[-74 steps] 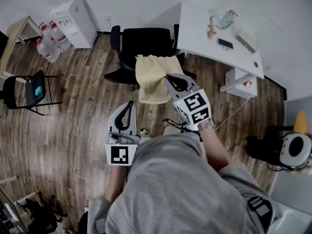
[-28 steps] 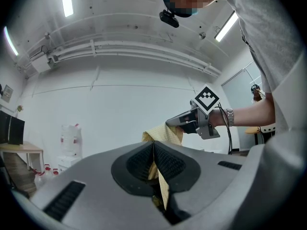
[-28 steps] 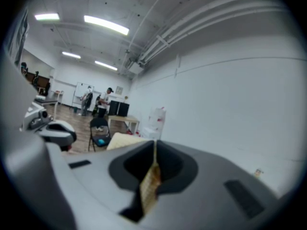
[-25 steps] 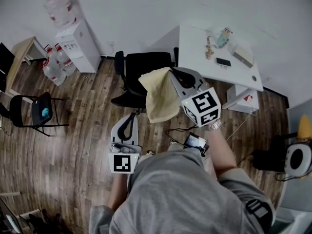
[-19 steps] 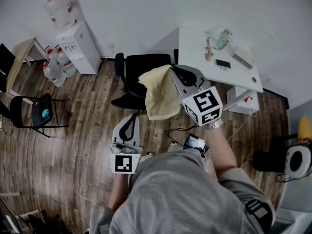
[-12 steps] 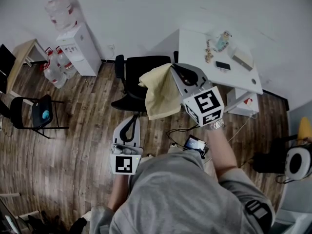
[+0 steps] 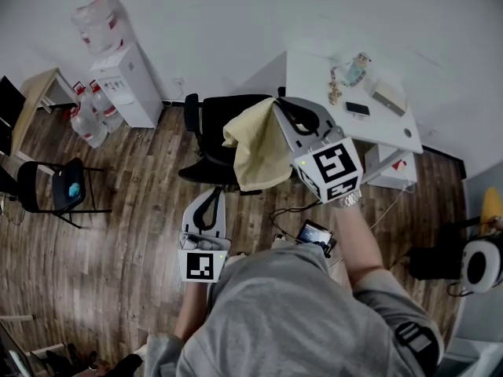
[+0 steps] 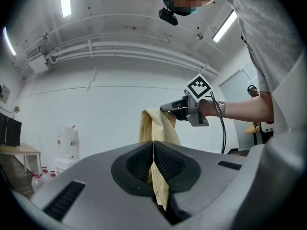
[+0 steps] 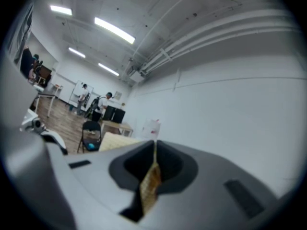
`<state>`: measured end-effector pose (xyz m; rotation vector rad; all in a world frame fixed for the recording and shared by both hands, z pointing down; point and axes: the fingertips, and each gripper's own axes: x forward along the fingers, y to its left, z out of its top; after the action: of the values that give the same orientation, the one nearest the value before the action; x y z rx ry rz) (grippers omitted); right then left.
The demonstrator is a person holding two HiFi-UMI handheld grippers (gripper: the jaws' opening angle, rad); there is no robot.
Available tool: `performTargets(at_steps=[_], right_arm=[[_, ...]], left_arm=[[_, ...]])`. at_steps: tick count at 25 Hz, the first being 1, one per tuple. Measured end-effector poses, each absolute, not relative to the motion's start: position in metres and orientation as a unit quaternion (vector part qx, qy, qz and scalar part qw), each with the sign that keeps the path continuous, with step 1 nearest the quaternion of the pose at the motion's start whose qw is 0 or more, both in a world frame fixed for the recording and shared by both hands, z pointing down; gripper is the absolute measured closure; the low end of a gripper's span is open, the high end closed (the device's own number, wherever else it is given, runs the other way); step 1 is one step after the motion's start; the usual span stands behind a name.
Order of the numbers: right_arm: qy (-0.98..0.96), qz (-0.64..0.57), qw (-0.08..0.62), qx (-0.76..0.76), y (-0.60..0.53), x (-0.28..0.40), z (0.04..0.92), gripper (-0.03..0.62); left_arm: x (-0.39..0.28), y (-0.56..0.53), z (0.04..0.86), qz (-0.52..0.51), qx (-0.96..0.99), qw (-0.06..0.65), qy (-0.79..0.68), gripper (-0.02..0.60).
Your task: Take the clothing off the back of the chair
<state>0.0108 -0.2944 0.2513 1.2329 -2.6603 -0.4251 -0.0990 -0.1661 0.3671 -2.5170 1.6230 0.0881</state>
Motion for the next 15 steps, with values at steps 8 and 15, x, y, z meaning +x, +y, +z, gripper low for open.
performTargets(at_steps=[8, 15], right_arm=[[-0.896, -0.169, 0.076, 0.405, -0.289, 0.009, 0.229, 0.551], [-0.895, -0.185, 0.053, 0.403, -0.28, 0.009, 0.21, 0.551]], left_arm=[[-0.093, -0.168, 0.362, 0.03, -0.836, 0.081, 0.541, 0.546], [-0.09, -0.163, 0.362, 0.022, -0.836, 0.087, 0.542, 0.547]])
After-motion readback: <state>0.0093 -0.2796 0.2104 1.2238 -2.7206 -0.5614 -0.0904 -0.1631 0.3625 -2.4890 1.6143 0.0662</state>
